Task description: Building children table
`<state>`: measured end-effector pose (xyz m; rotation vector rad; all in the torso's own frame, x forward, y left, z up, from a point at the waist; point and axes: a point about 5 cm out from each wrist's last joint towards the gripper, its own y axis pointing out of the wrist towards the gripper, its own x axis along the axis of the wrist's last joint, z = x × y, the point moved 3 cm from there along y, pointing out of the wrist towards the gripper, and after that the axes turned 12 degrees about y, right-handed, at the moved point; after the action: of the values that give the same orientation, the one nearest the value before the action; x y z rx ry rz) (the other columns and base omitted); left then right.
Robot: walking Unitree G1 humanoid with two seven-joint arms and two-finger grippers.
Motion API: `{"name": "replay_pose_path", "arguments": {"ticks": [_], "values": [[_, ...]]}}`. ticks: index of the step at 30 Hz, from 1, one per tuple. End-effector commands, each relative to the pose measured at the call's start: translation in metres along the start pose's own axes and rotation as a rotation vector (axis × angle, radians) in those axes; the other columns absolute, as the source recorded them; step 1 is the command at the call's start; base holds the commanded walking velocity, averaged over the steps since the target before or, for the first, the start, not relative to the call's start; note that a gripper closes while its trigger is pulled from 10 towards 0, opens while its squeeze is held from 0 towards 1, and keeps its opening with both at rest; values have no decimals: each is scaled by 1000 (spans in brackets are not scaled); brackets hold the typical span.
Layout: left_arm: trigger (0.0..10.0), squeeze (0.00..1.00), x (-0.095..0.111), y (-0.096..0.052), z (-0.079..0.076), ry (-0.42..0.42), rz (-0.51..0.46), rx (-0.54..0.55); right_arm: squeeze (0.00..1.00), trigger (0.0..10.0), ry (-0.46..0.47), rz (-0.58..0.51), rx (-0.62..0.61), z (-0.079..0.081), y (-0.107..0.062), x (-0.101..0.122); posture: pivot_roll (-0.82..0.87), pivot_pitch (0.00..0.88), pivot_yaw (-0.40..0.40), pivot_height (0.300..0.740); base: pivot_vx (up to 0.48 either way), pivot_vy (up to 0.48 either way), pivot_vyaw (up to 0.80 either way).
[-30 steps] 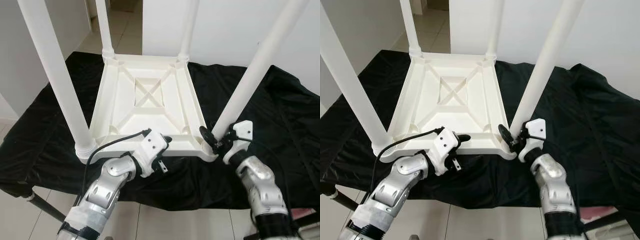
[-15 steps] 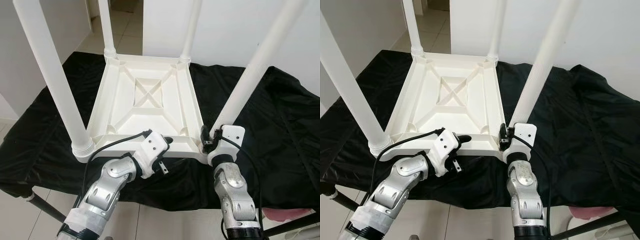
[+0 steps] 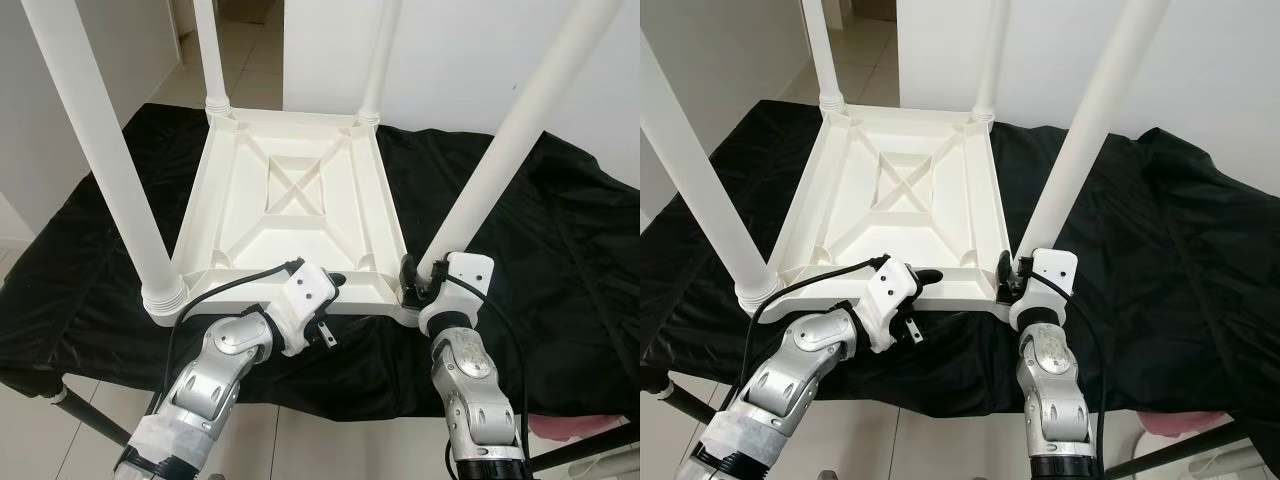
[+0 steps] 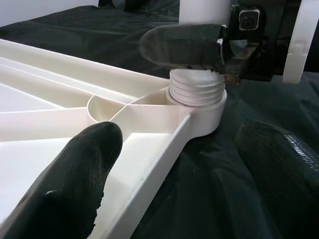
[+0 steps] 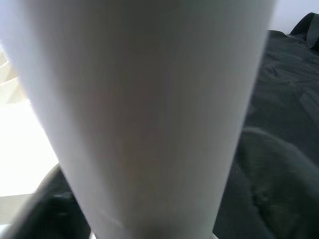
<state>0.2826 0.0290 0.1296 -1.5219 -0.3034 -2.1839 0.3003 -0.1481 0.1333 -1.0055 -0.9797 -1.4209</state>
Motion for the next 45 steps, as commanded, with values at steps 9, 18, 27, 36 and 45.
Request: {"name": "replay_pose_path", "arguments": {"ticks": [9,18,27,36,45], "values": [[10000,0,1,0,0,6,6,-5,1000,10000,42,-31,167,-13,4,12,-17,0,-60,740,0,0,0],[10000,0,6,0,-4,-3,-24,-53,0,10000,-6,19,430,-14,6,9,-24,0,-45,740,0,0,0],[10000,0,14,3,-5,-15,-66,-86,0,5647,-77,83,655,-11,20,8,-19,0,-38,740,0,0,0],[10000,0,15,2,-6,-7,-64,-93,0,0,-108,128,714,-17,23,4,-8,0,-48,740,0,0,0],[10000,0,15,1,-7,-13,-69,-105,0,9294,-87,137,716,-24,22,1,-7,0,-47,740,0,0,0]]}}
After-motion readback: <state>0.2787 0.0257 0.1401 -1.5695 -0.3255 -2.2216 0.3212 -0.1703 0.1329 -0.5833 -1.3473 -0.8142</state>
